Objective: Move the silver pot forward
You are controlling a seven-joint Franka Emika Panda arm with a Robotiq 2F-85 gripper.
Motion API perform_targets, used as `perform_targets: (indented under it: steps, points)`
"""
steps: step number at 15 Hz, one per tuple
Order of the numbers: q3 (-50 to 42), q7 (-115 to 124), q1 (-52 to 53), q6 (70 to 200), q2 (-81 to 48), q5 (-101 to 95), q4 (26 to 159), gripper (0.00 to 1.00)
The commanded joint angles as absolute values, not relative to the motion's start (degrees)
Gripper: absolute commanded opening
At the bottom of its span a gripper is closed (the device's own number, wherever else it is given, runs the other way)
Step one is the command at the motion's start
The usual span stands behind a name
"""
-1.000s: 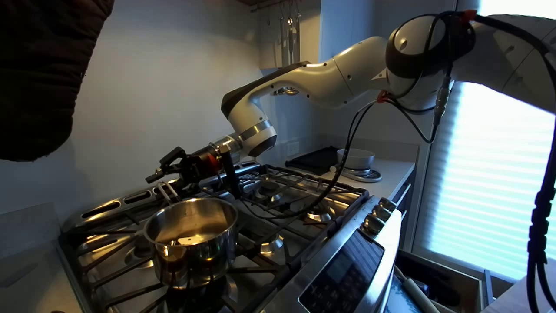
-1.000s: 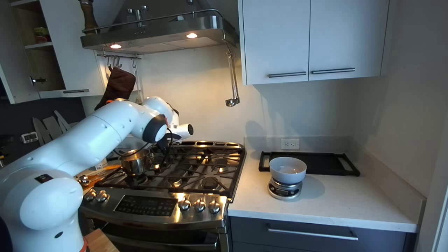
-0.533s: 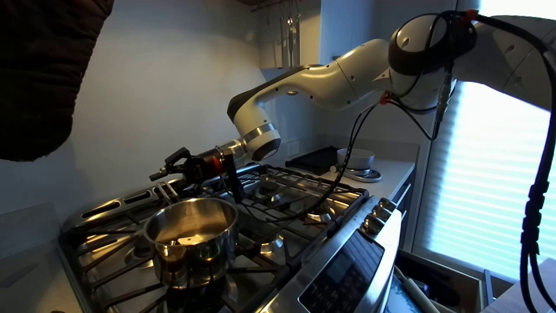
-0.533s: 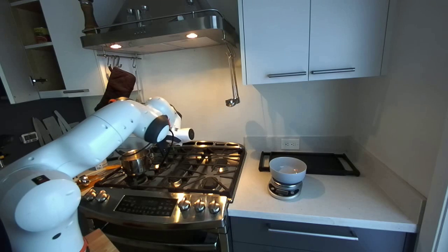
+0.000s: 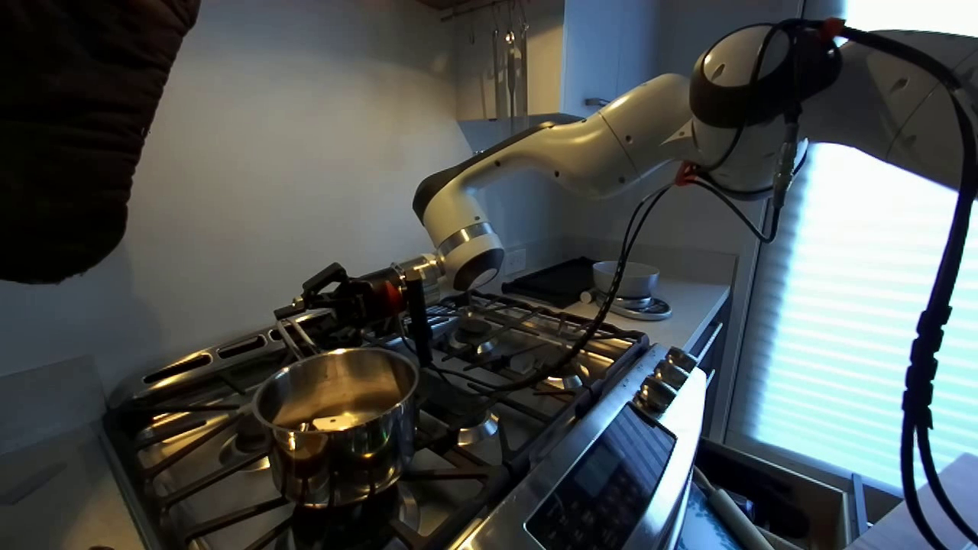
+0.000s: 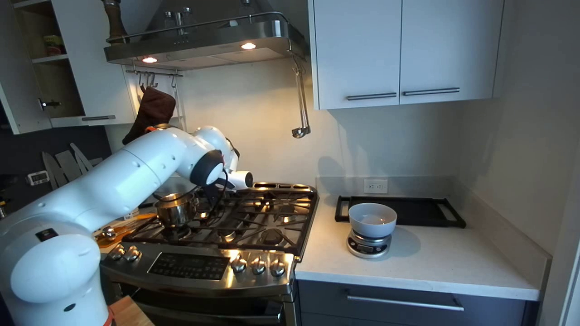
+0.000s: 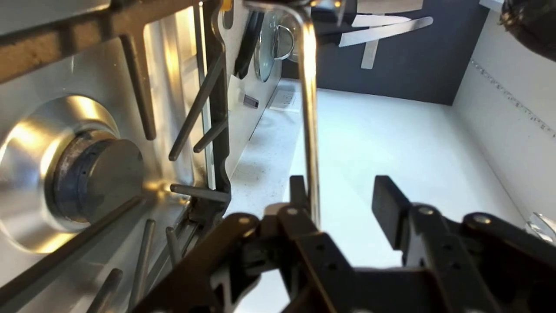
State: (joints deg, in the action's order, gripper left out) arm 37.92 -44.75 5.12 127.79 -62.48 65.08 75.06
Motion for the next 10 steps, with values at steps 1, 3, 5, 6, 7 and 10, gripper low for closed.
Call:
perform_targets:
  steps: [1, 3, 5, 6, 7, 10]
  points:
    - [39.13, -47.1, 3.47, 127.24, -61.53, 66.16, 78.04, 0.22]
    - [39.21, -47.23, 3.4, 127.15, -61.53, 66.02, 78.2, 0.09]
    - [39.27, -47.32, 3.35, 127.11, -61.42, 66.0, 78.48, 0.0]
    - [39.3, -47.53, 3.29, 127.11, -61.33, 65.99, 78.65, 0.0]
    - [39.43, -47.55, 3.13, 127.15, -61.16, 66.1, 79.01, 0.01]
    - [40.01, -48.1, 2.4, 127.09, -60.65, 66.85, 79.96, 0.02]
